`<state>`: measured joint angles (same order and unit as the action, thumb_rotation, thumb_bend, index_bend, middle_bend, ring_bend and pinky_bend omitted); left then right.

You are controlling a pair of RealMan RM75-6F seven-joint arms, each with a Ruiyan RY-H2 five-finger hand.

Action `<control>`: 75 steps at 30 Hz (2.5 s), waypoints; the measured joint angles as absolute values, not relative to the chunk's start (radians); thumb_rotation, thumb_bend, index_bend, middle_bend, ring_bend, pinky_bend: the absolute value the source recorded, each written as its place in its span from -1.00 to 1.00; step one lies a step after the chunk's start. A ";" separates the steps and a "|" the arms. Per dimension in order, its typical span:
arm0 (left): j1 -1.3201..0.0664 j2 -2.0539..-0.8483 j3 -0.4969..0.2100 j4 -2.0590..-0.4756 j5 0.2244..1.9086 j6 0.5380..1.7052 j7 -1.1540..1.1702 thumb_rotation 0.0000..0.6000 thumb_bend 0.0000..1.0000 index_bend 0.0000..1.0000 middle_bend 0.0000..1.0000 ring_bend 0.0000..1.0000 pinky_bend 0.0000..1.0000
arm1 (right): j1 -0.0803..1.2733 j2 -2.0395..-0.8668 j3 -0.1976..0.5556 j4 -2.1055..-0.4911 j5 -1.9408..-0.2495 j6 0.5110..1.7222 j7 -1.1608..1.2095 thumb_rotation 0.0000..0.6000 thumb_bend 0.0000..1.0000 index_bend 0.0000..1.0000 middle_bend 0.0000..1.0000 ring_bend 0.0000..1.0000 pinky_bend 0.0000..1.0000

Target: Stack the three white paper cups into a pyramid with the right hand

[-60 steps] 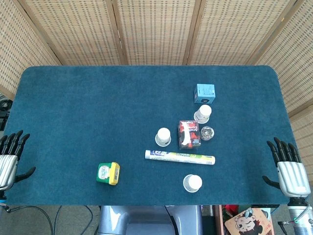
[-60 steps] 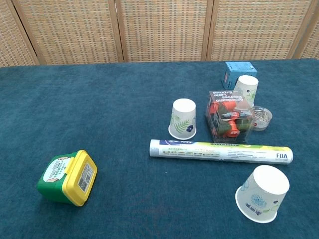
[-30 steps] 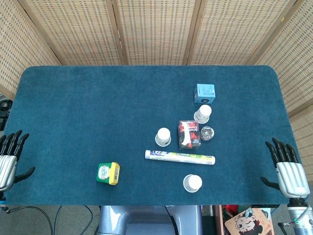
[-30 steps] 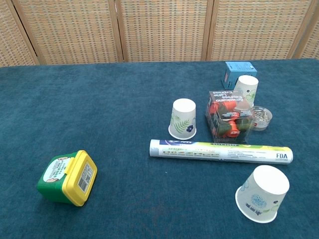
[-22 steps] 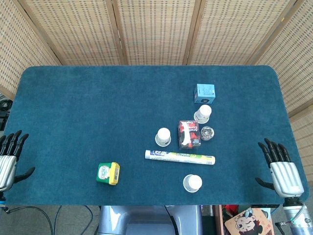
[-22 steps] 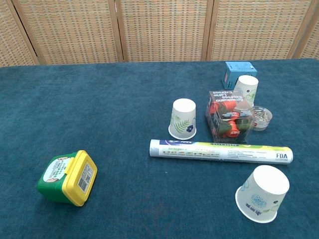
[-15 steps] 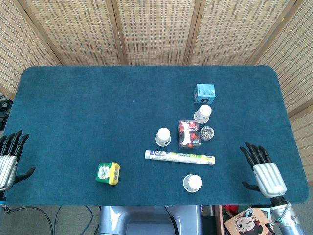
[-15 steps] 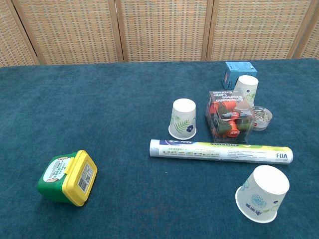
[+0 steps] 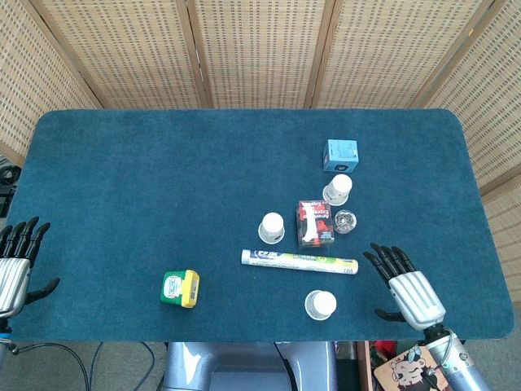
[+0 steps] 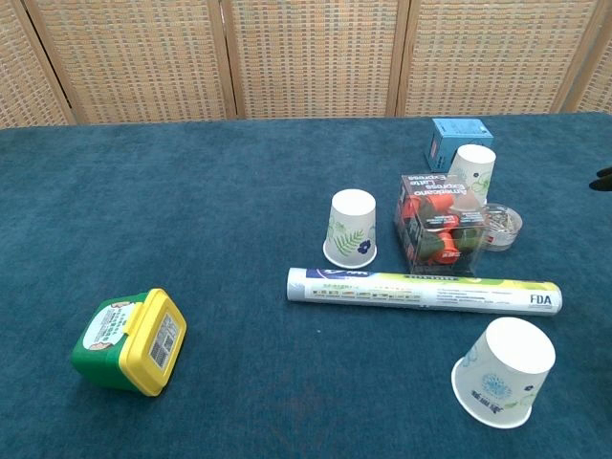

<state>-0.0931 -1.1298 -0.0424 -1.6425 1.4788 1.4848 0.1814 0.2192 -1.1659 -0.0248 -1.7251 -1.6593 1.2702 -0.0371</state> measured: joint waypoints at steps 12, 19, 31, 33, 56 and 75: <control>-0.093 -1.127 -0.044 -1.643 1.476 1.484 0.173 1.00 -0.57 -1.00 -1.00 -1.00 -1.00 | 0.275 -1.208 -0.036 -1.782 -1.674 1.196 -0.026 1.00 -0.68 -0.45 -1.00 -1.00 -1.00; -0.092 -1.127 -0.043 -1.644 1.481 1.488 0.173 1.00 -0.57 -1.00 -1.00 -1.00 -1.00 | 0.312 -1.243 -0.039 -1.823 -1.655 1.128 -0.090 1.00 -0.68 -0.41 -1.00 -1.00 -1.00; -0.093 -1.127 -0.042 -1.644 1.484 1.488 0.173 1.00 -0.57 -1.00 -1.00 -1.00 -1.00 | 0.347 -1.293 -0.023 -1.817 -1.569 1.072 -0.152 1.00 -0.68 -0.37 -1.00 -1.00 -1.00; -0.093 -1.127 -0.042 -1.644 1.484 1.487 0.174 1.00 -0.57 -1.00 -1.00 -1.00 -1.00 | 0.349 -1.294 -0.022 -1.816 -1.563 1.073 -0.154 1.00 -0.68 -0.35 -1.00 -1.00 -1.00; -0.095 -1.128 -0.041 -1.647 1.486 1.484 0.175 1.00 -0.57 -1.00 -1.00 -1.00 -1.00 | 0.355 -1.350 -0.032 -1.745 -1.534 1.089 -0.134 1.00 -0.68 -0.12 -0.93 -1.00 -1.00; -0.094 -1.127 -0.043 -1.645 1.481 1.487 0.170 1.00 -0.57 -1.00 -1.00 -1.00 -1.00 | 0.372 -1.353 -0.010 -1.776 -1.523 1.103 -0.174 1.00 -0.68 0.02 -0.87 -1.00 -1.00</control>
<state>-0.0939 -1.1274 -0.0429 -1.6446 1.4814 1.4867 0.1703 0.3722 -1.3530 -0.0099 -1.7759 -1.5226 1.1031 -0.1744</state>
